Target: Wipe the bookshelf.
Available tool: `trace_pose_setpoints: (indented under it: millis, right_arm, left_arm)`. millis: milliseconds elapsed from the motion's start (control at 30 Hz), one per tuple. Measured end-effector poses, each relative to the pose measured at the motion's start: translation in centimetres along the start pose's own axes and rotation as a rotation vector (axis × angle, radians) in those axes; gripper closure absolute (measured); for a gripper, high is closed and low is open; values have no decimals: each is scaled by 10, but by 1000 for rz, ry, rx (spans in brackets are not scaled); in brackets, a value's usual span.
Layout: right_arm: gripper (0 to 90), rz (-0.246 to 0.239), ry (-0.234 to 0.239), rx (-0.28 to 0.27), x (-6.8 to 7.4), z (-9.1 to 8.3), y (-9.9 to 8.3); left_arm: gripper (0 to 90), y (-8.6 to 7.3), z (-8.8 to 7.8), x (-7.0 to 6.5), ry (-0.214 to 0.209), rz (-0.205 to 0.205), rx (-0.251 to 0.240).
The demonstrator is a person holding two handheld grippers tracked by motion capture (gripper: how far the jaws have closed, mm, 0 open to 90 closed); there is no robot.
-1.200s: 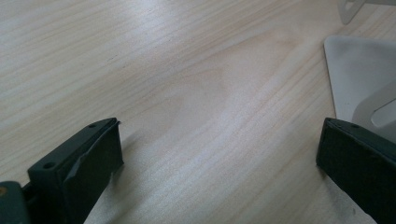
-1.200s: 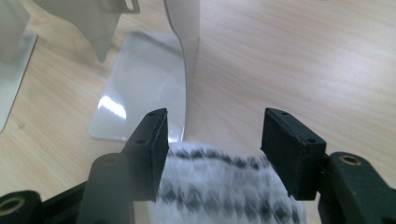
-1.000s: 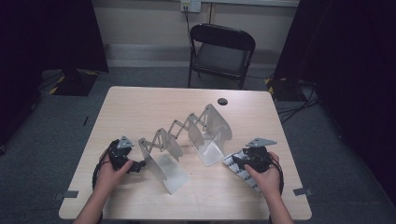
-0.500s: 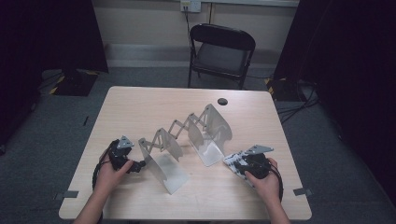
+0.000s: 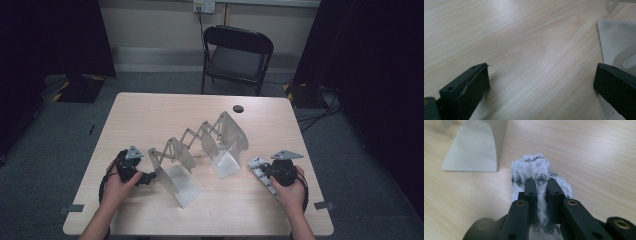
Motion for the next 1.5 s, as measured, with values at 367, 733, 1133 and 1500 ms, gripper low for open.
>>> trace_pose_setpoints:
  millis: [367, 733, 1133, 1500]
  right_arm:
    - [778, 1, 31, -27, 6, 33, 39]
    - [489, -8, 51, -14, 14, 27, 35]
    - [448, 9, 35, 36, 14, 13, 1]
    - [719, 56, 42, 34, 4, 32, 8]
  left_arm:
    - [0, 0, 0, 0, 0, 1, 0]
    - [1, 0, 0, 0, 0, 1, 0]
    - [1, 0, 0, 0, 1, 0, 0]
    - [1, 0, 0, 0, 1, 0, 0]
Point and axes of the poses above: each handheld gripper's, and its own axes: z roughly forward along the jaws, y roughly out of its top, x roughly to its left, the point moved 2 cm from there along z, roughly forward along the jaws, and after that the axes turned 14 degrees about y, right-handed, at the moved point
